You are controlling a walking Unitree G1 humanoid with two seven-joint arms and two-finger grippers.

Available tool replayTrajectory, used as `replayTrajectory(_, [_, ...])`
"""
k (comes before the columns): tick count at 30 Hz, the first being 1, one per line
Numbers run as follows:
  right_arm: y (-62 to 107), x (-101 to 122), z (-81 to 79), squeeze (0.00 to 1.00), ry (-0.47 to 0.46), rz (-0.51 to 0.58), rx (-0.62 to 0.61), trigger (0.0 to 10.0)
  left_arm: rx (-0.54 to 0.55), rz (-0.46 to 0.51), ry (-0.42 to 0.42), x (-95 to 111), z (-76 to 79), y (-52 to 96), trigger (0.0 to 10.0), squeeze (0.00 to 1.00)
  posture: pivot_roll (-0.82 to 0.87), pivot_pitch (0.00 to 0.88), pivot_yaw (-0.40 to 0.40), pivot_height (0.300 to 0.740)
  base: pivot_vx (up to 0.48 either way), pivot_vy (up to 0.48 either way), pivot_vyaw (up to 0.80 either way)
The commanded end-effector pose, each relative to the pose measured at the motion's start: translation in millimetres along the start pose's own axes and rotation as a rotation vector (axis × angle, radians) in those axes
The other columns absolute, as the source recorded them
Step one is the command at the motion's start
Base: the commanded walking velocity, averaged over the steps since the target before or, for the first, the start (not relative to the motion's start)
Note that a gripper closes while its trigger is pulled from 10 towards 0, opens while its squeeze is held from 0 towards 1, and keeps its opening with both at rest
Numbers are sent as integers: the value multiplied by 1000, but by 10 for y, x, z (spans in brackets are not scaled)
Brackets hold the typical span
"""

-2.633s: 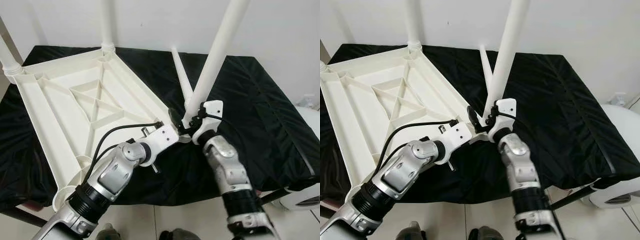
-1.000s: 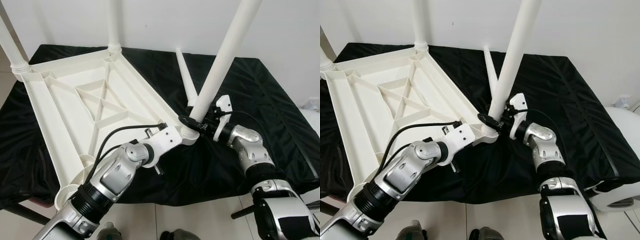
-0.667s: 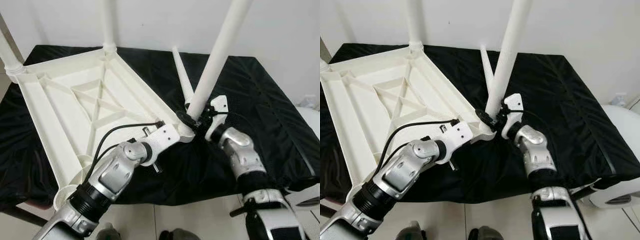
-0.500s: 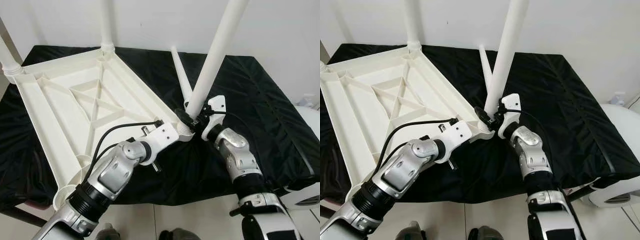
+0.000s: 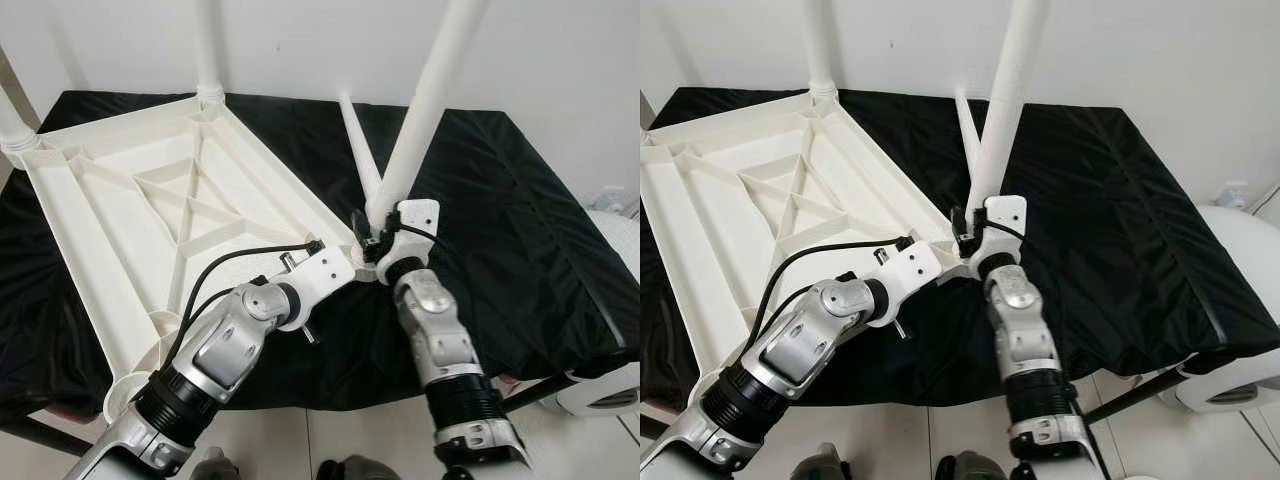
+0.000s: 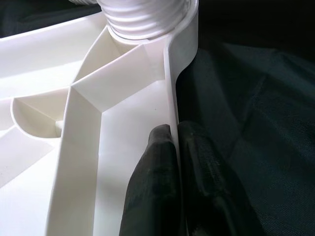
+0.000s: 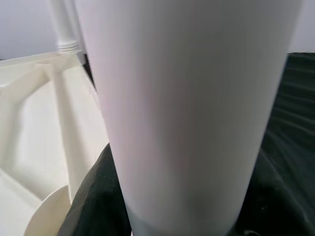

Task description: Building children table

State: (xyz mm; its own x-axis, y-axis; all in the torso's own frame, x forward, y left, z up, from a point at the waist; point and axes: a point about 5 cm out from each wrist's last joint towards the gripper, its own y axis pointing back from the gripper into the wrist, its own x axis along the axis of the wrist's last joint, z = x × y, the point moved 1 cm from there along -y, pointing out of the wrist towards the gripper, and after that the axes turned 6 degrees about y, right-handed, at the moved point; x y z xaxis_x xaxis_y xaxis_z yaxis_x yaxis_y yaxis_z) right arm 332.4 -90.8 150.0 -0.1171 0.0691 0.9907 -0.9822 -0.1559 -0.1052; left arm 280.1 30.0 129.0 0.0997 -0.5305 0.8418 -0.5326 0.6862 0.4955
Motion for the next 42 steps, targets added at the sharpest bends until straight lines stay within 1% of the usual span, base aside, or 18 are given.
replayTrajectory(1, [-12, 45, -105, 0, 15, 2, 6, 10000, -90, 67, -45, 162, 199, -38, 10000, 0, 49, 0, -101, 740, 0, 0, 0])
replayTrajectory(3, [4, 38, -124, 0, 8, -10, -8, 10000, -91, 68, -46, 165, 201, -40, 10000, 0, 49, 0, -102, 740, 0, 0, 0])
replayTrajectory(11, [11, 19, -37, 0, 8, -26, -29, 10000, -94, 68, -52, 169, 206, -48, 10000, 0, 47, 0, -106, 740, 0, 0, 0])
replayTrajectory(12, [24, 10, -29, 1000, -1, -29, -28, 10000, -93, 69, -53, 169, 206, -49, 10000, 0, 48, 0, -108, 740, 0, 0, 0])
replayTrajectory(17, [49, 9, -8, 1000, -6, -22, -23, 10000, -91, 70, -53, 167, 203, -54, 10000, 0, 47, 0, -109, 740, 0, 0, 0])
replayTrajectory(23, [72, -12, 143, 1000, 33, -12, -20, 10000, -92, 76, -62, 192, 206, -55, 10000, 0, 45, 0, -109, 740, 0, 0, 0])
replayTrajectory(25, [84, -8, 192, 1000, 43, 5, 46, 10000, -89, 80, -63, 205, 196, -54, 10000, 0, 43, 0, -108, 740, 0, 0, 0])
replayTrajectory(26, [84, -8, 192, 1000, 43, 5, 46, 10000, -89, 80, -63, 205, 196, -54, 10000, 0, 43, 0, -108, 740, 0, 0, 0])
replayTrajectory(27, [102, -30, 277, 1000, 20, 5, 101, 10000, -88, 81, -63, 206, 189, -56, 10000, 0, 42, 0, -106, 740, 0, 0, 0])
replayTrajectory(28, [107, -35, 297, 1000, 13, 4, 111, 10000, -88, 80, -63, 205, 188, -57, 10000, 0, 42, 0, -106, 740, 0, 0, 0])
replayTrajectory(29, [115, -48, 354, 0, 21, 9, 148, 10000, -88, 80, -64, 205, 188, -56, 10000, 0, 40, 0, -105, 740, 0, 0, 0])
replayTrajectory(31, [115, -48, 354, 0, 21, 9, 148, 10000, -88, 80, -64, 205, 188, -56, 10000, 0, 40, 0, -105, 740, 0, 0, 0])
replayTrajectory(32, [118, -55, 390, 0, 30, 12, 172, 10000, -89, 80, -65, 205, 188, -56, 10000, 0, 40, 0, -104, 740, 0, 0, 0])
replayTrajectory(34, [111, -55, 543, 0, 38, 25, 248, 10000, -91, 80, -67, 206, 190, -57, 10000, 0, 38, 0, -101, 740, 0, 0, 0])
replayTrajectory(36, [102, -43, 633, 0, 38, 32, 308, 10000, -93, 80, -68, 207, 193, -57, 10000, 0, 37, 0, -99, 740, 0, 0, 0])
replayTrajectory(38, [101, -39, 655, 0, 38, 34, 331, 10000, -94, 80, -68, 208, 194, -57, 10000, 0, 37, 0, -99, 740, 0, 0, 0])
replayTrajectory(41, [129, -63, 710, 0, 7, 25, 467, 10000, -98, 81, -71, 216, 196, -58, 10000, 0, 35, 0, -94, 740, 0, 0, 0])
replayTrajectory(42, [129, -63, 710, 0, 7, 25, 467, 10000, -98, 81, -71, 216, 196, -58, 10000, 0, 35, 0, -94, 740, 0, 0, 0])
